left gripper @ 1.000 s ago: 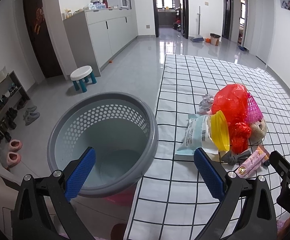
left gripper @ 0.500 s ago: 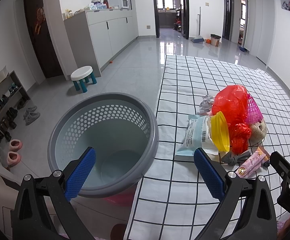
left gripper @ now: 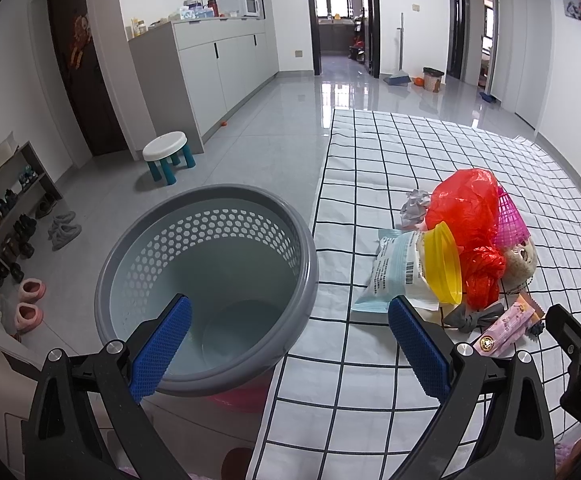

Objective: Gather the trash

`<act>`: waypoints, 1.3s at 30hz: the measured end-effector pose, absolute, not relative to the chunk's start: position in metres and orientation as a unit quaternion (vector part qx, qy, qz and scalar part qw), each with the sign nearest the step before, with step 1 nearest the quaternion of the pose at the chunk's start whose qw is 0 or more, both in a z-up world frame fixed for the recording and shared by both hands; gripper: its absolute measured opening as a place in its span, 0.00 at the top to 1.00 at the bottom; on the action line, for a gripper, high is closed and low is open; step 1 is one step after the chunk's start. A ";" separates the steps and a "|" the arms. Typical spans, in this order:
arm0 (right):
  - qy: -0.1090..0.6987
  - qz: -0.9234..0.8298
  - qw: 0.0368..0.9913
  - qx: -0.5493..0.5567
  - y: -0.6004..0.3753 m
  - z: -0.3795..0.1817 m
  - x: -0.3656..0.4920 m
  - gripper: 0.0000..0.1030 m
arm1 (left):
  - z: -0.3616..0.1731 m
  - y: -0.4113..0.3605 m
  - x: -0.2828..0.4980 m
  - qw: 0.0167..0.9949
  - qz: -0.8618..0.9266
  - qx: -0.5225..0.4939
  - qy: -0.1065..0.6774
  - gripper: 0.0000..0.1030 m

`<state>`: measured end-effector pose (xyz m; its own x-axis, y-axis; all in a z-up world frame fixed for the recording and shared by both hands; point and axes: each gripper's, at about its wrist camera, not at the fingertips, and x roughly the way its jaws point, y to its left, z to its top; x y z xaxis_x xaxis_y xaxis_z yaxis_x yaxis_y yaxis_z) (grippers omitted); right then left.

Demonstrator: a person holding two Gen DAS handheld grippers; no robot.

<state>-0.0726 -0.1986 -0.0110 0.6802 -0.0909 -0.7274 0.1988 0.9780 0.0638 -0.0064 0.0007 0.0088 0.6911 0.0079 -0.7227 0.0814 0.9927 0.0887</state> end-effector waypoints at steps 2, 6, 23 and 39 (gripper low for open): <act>0.392 -0.080 0.914 0.070 -0.201 -0.012 -0.072 0.08 | 0.009 0.000 -0.006 0.918 -0.019 0.058 0.392 0.06; 0.394 -0.083 0.912 0.071 -0.206 -0.013 -0.073 0.08 | 0.008 -0.001 -0.006 0.918 -0.018 0.061 0.391 0.06; 0.409 -0.089 0.905 0.073 -0.227 -0.023 -0.073 0.08 | -0.002 -0.024 -0.003 0.916 -0.035 0.066 0.394 0.06; 0.437 -0.103 0.888 0.096 -0.257 -0.038 -0.074 0.08 | -0.013 -0.039 0.000 0.910 -0.045 0.080 0.403 0.06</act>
<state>-0.0739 -0.2571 -0.0376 0.5966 -0.0994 -0.7964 0.2675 0.9602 0.0806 0.0000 -0.0388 -0.0126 0.6704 -0.0171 -0.7418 0.1459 0.9833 0.1092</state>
